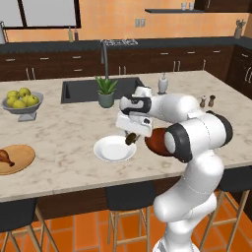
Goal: Pick the chicken drumstick and mushroom from their plates and place them in the bowl. Then put the bowl in the fridge.
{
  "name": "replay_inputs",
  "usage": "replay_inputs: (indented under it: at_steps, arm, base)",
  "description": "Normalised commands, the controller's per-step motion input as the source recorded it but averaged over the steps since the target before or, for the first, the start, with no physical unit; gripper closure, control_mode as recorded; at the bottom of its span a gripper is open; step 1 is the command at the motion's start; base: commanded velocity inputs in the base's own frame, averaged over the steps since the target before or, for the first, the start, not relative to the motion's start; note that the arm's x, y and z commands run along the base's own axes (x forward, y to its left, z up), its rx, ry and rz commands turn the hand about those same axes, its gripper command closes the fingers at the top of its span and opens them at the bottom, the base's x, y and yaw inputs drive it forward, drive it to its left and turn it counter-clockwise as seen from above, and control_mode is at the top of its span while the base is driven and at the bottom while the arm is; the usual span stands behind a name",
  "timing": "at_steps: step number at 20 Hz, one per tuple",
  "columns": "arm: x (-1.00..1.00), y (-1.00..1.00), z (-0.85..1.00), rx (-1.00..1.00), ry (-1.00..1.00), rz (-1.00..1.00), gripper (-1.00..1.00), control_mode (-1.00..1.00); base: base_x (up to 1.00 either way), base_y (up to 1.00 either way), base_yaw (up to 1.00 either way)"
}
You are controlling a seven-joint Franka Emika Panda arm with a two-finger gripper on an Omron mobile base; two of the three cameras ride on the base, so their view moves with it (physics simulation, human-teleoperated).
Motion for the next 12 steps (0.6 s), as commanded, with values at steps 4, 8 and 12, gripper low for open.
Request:
replay_inputs:
  at_steps: [4, 8, 12]
  arm:
    - [-0.01, -0.99, 0.46, 0.0, 0.04, -0.11, 1.0, -1.0]
    - [0.0, -0.96, 0.08, -0.02, 0.0, -0.07, 1.0, -1.0]
    - [0.0, -0.81, 0.0, -0.12, 0.0, -0.09, 1.0, -1.0]
  base:
    - [0.0, 0.0, 0.0]
    - [0.0, 0.0, 0.0]
    - [0.0, 0.0, 0.0]
